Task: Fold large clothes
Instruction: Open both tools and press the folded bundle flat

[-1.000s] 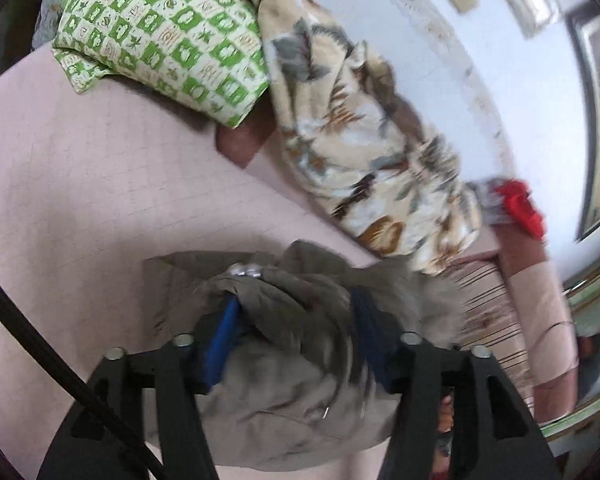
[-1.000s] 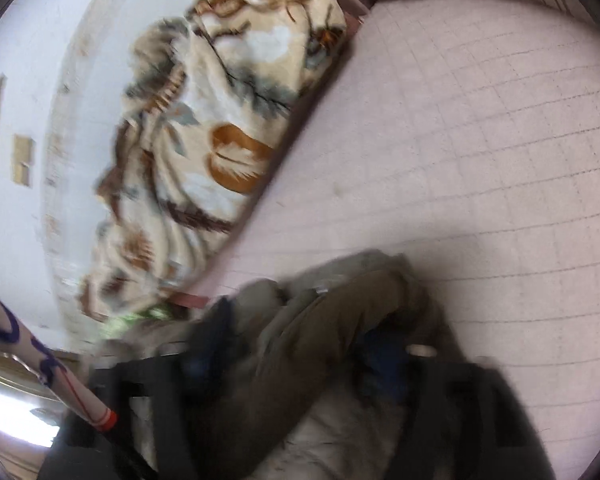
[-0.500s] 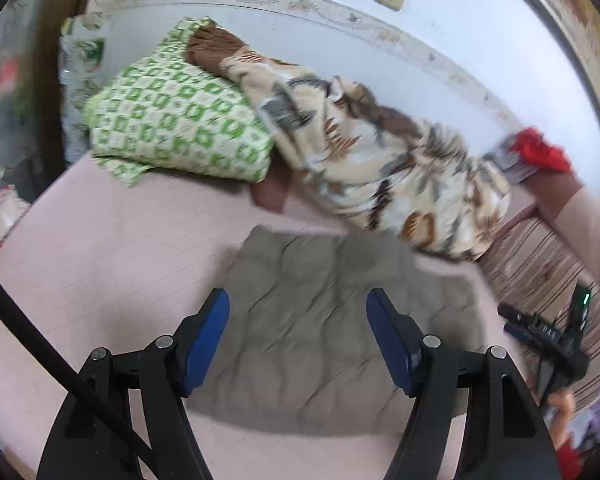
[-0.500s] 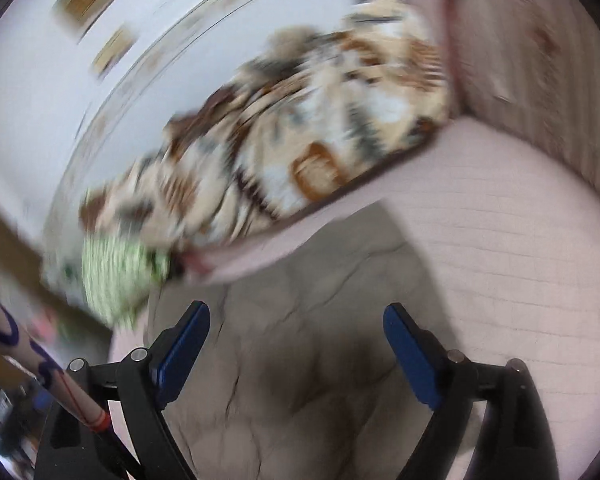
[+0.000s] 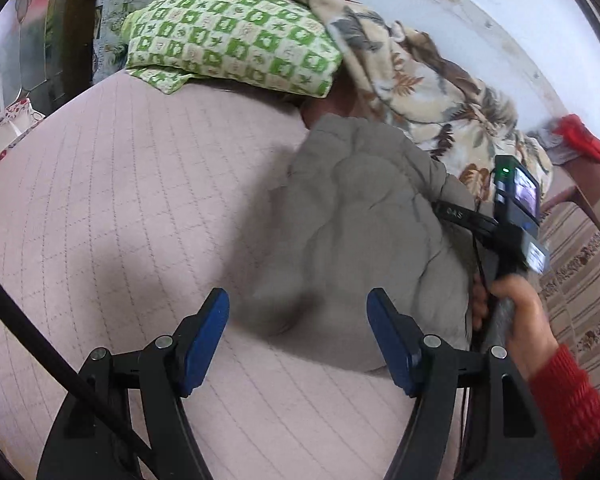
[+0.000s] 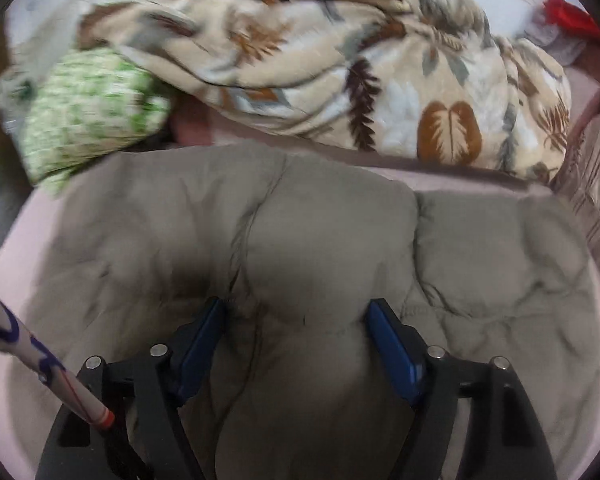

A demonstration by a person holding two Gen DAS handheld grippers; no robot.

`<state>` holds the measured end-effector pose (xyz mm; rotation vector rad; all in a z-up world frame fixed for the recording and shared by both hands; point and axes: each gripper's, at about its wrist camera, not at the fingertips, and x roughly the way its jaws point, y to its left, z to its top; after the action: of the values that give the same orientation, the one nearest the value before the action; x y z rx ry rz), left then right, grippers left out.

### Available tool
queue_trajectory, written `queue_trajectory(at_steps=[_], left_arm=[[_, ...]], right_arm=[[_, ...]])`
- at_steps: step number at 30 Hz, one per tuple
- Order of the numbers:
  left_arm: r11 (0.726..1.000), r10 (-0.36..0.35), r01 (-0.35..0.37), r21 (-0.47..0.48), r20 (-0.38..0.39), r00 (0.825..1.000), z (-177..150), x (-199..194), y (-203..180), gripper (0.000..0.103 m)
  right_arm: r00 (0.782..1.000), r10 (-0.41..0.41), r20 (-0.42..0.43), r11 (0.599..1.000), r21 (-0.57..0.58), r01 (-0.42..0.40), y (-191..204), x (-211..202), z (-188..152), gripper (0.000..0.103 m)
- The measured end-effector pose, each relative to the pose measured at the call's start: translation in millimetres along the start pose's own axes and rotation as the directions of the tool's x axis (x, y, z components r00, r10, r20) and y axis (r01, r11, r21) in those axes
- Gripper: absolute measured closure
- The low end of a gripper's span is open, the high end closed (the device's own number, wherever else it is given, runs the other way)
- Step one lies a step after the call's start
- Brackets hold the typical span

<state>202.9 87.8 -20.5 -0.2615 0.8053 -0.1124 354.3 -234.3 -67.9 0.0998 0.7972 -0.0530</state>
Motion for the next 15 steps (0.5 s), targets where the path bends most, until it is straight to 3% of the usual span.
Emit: queue_trajectory(at_steps=[3, 9, 12, 15], left_arm=[[1.000, 0.002, -0.002, -0.003, -0.020, 1.000, 3, 10, 8, 0.033], [1.000, 0.025, -0.025, 0.007, -0.057, 0.998, 0, 25, 11, 0.033], [0.997, 0.068, -0.066, 0.032, -0.046, 0.997, -5, 26, 8, 0.033], [0.994, 0.087, -0.085, 0.063, -0.031, 0.996, -12, 23, 1, 0.033]], right_arm=[[0.998, -0.065, 0.004, 0.998, 0.001, 0.065, 0, 38, 18, 0.015], [0.996, -0.091, -0.014, 0.996, 0.021, 0.092, -5, 80, 49, 0.008], [0.993, -0.108, -0.049, 0.994, 0.002, 0.108, -2, 72, 55, 0.009], [0.994, -0.104, 0.014, 0.995, -0.002, 0.104, -1, 24, 51, 0.012]])
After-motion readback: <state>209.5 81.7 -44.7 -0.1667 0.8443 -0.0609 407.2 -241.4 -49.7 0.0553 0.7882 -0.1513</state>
